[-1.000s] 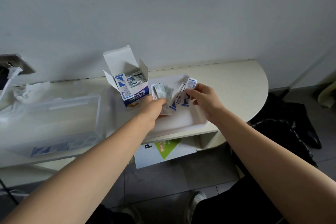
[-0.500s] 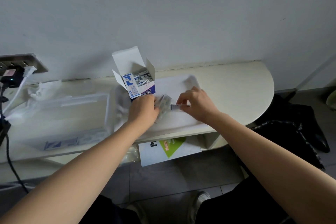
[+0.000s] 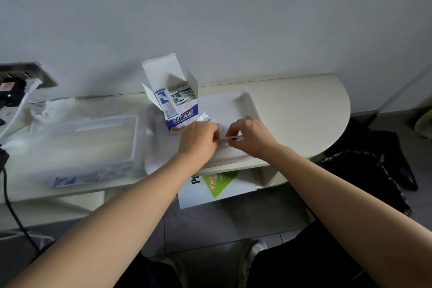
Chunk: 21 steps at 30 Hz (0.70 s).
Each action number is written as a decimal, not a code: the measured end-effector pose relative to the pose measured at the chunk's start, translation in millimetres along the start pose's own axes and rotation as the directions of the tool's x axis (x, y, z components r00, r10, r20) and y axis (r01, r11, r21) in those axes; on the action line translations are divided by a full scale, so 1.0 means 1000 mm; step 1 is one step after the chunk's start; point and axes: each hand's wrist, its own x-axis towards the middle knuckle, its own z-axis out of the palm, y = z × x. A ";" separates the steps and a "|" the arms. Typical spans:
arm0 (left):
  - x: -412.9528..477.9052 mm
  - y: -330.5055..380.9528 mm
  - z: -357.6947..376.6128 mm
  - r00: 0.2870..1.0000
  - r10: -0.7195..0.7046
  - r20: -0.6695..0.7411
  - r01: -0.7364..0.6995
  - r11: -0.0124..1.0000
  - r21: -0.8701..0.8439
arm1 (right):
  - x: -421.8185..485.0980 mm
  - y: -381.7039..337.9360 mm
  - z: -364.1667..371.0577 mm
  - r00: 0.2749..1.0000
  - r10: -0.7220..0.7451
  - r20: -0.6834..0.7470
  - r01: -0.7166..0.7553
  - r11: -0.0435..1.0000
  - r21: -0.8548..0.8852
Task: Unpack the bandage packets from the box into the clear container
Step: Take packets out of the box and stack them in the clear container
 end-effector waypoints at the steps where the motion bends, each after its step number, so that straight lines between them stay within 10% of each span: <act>1: 0.001 -0.001 0.002 1.000 -0.009 -0.006 0.009 1.000 -0.019 | -0.002 0.004 -0.004 1.000 0.028 0.002 -0.028 0.999 -0.019; 21: 0.002 0.001 0.014 1.000 -0.015 -0.023 0.013 0.996 -0.088 | -0.009 0.012 -0.015 0.997 0.066 0.042 -0.068 0.996 0.063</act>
